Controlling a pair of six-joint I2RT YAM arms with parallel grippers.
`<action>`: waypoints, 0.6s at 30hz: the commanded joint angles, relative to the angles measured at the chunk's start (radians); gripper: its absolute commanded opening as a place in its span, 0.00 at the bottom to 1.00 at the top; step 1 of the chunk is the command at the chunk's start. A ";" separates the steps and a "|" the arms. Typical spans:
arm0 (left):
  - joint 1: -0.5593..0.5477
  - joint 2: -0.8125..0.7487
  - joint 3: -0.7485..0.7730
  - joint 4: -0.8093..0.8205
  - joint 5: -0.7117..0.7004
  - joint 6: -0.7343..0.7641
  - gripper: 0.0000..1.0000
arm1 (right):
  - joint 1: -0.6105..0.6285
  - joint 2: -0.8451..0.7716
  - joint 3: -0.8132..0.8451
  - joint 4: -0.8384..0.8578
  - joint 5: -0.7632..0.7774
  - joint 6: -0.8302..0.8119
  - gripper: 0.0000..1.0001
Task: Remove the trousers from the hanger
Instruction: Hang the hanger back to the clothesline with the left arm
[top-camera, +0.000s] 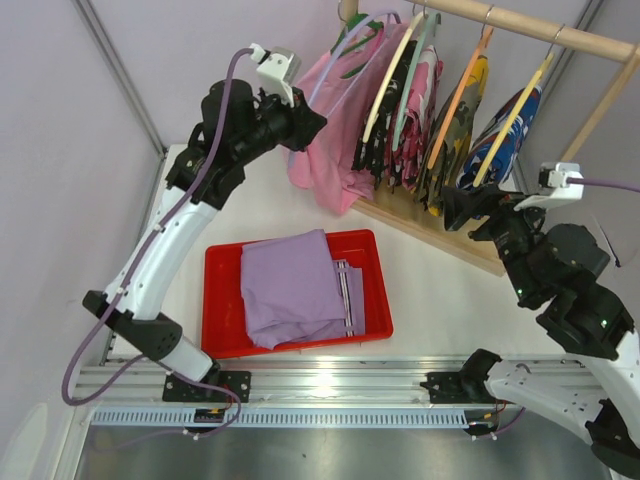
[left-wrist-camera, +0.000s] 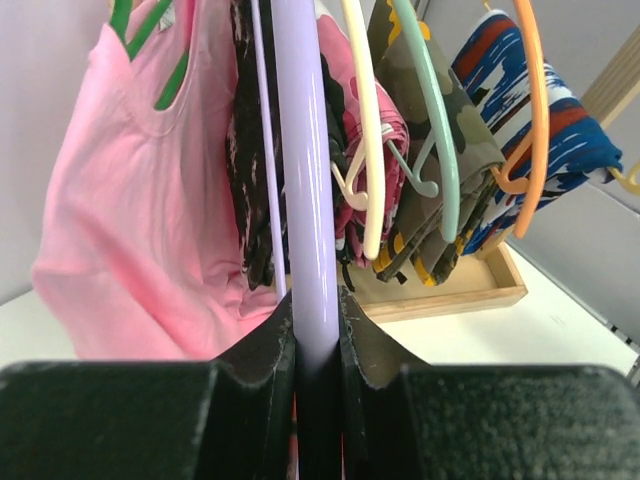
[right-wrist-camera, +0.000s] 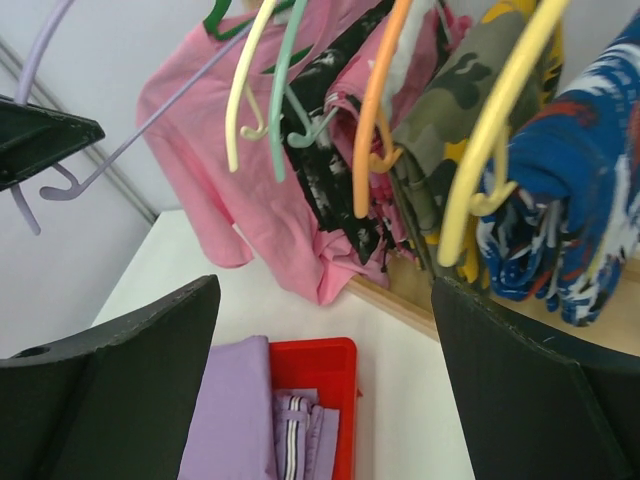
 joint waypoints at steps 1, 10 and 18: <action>0.024 0.062 0.136 -0.031 0.094 0.046 0.01 | -0.002 -0.029 0.011 -0.007 0.079 -0.051 0.94; 0.093 0.295 0.437 -0.134 0.159 0.066 0.01 | -0.002 -0.065 0.005 -0.088 0.220 -0.045 0.94; 0.111 0.396 0.524 -0.052 0.209 0.045 0.02 | -0.002 -0.172 -0.028 -0.123 0.358 0.000 0.93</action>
